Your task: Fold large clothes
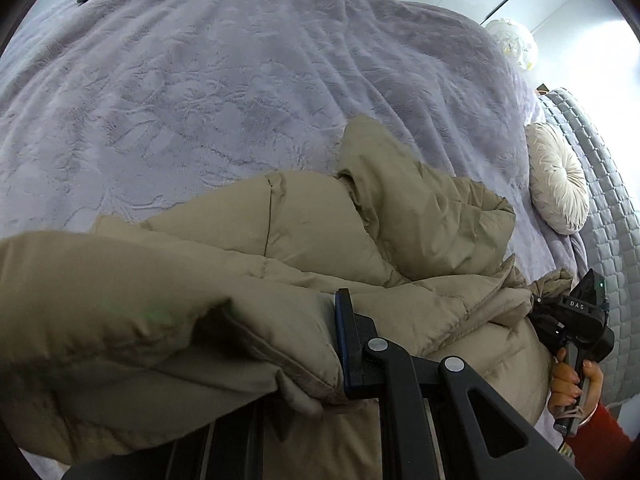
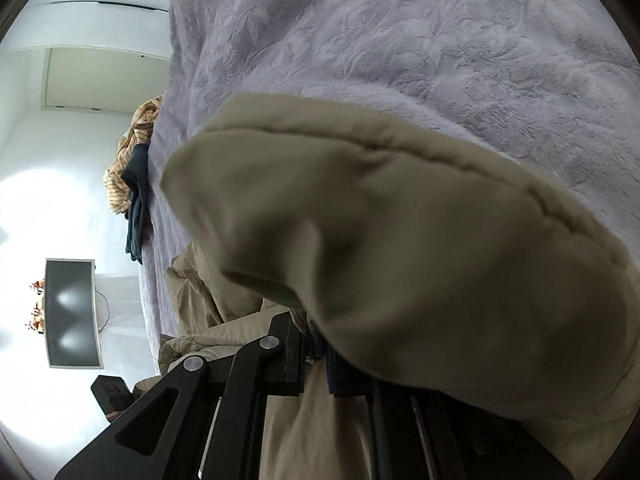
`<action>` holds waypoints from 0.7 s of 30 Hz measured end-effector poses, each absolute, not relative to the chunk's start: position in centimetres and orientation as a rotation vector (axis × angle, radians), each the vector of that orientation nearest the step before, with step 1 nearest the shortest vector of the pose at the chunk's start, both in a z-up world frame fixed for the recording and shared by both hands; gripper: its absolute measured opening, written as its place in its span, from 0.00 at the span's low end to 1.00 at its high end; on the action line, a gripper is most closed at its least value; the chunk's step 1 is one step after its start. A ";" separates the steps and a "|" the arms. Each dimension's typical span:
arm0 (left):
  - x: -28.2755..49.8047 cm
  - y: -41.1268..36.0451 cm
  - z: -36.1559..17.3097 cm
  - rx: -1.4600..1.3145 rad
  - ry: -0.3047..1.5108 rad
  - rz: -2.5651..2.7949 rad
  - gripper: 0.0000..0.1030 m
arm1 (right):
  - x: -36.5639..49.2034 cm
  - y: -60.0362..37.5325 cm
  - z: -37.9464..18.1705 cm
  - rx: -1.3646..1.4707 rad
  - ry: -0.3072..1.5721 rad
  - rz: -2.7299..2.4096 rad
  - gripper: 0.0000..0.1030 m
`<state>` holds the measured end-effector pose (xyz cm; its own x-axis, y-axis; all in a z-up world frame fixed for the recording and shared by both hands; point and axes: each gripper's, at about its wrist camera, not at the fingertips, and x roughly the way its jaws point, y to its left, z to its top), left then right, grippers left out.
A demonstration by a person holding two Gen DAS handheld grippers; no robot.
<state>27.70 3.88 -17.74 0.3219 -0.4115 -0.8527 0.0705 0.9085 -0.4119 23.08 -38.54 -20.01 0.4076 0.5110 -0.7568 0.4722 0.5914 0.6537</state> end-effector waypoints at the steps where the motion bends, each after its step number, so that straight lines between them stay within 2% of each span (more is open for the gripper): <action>1: 27.4 3.9 -17.2 -0.313 1.197 -0.321 0.15 | 23.1 -38.5 -19.8 0.997 1.213 0.034 0.08; 2: 27.1 4.0 -16.6 -0.306 1.188 -0.321 0.17 | 23.1 -38.5 -19.4 0.986 1.221 0.040 0.08; 4: 25.8 4.4 -14.9 -0.301 1.163 -0.328 0.28 | 22.9 -38.7 -18.4 0.967 1.227 0.050 0.08; 5: 25.4 4.6 -14.1 -0.298 1.151 -0.328 0.41 | 22.7 -38.7 -17.7 0.956 1.226 0.055 0.10; 6: 24.8 4.8 -13.2 -0.290 1.130 -0.322 0.62 | 22.5 -38.7 -17.3 0.947 1.224 0.058 0.15; 7: 24.3 5.1 -12.2 -0.279 1.100 -0.306 0.70 | 22.3 -38.7 -16.8 0.937 1.218 0.061 0.20; 8: 23.8 5.3 -11.3 -0.267 1.065 -0.296 0.74 | 22.1 -38.7 -16.1 0.923 1.209 0.060 0.34; 9: 23.3 5.5 -10.3 -0.250 1.037 -0.305 0.74 | 21.7 -38.7 -15.5 0.909 1.194 0.061 0.50; 11: 22.6 5.8 -9.0 -0.241 1.009 -0.320 0.74 | 21.1 -38.6 -14.1 0.892 1.159 0.091 0.51; 13: 22.2 5.5 -8.5 -0.224 1.000 -0.352 0.74 | 20.7 -38.2 -13.2 0.865 1.147 0.121 0.41; 14: 22.2 4.9 -8.5 -0.188 1.005 -0.366 0.74 | 20.5 -37.6 -12.8 0.836 1.152 0.135 0.27; 15: 22.2 4.3 -8.7 -0.155 1.010 -0.375 0.74 | 20.5 -37.0 -12.7 0.811 1.161 0.149 0.22; 21: 24.2 0.6 -12.8 -0.022 1.028 -0.340 0.74 | 21.1 -32.8 -14.9 0.636 1.259 0.185 0.20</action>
